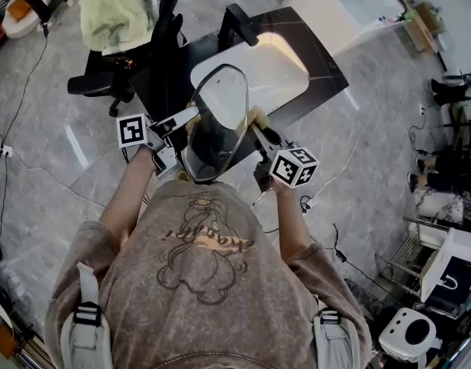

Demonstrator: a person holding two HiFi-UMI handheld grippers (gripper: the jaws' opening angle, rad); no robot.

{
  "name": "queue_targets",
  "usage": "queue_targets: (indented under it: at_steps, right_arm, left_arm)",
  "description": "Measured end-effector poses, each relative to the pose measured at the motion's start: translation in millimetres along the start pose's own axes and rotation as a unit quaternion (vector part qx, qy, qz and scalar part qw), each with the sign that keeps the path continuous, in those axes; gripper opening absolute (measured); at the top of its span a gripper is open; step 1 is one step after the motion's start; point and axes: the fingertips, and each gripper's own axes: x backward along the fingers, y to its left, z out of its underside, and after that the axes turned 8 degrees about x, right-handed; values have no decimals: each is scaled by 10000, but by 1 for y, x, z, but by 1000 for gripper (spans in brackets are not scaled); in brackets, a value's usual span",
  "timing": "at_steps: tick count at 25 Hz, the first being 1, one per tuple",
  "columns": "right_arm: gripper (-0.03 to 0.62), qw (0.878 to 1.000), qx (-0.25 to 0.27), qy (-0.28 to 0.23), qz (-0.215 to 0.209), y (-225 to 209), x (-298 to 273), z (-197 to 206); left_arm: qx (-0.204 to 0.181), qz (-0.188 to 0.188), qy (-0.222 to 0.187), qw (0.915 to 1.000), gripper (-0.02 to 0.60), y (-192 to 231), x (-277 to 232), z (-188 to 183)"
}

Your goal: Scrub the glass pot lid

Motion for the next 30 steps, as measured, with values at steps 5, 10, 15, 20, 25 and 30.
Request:
queue_targets:
  at_steps: [5,10,15,20,25,30]
  right_arm:
    - [41,9979,-50,-129,625,-27,22,2]
    - [41,9968,-82,-128,791,-34,27,7]
    - [41,9971,-84,-7,750,-27,24,20]
    - [41,9974,-98,54,715,-23,20,25]
    - [43,9970,-101,99,756,-25,19,28]
    - [41,9969,-107,155,758,-23,15,33]
  left_arm:
    - [-995,-1011,189,9897,181,9,12,-10]
    - [-2042,-2042,551,9558,181,14,14,-17]
    - [-3068,-3179,973,8918,181,30,19,-19]
    - [-3458,-3691,1299,8528,181,46,24,-20]
    - [-3553,-3770,1470,8426,181,58,21,-17]
    - [-3629,-3981,1690,8254,181,85,20,-14]
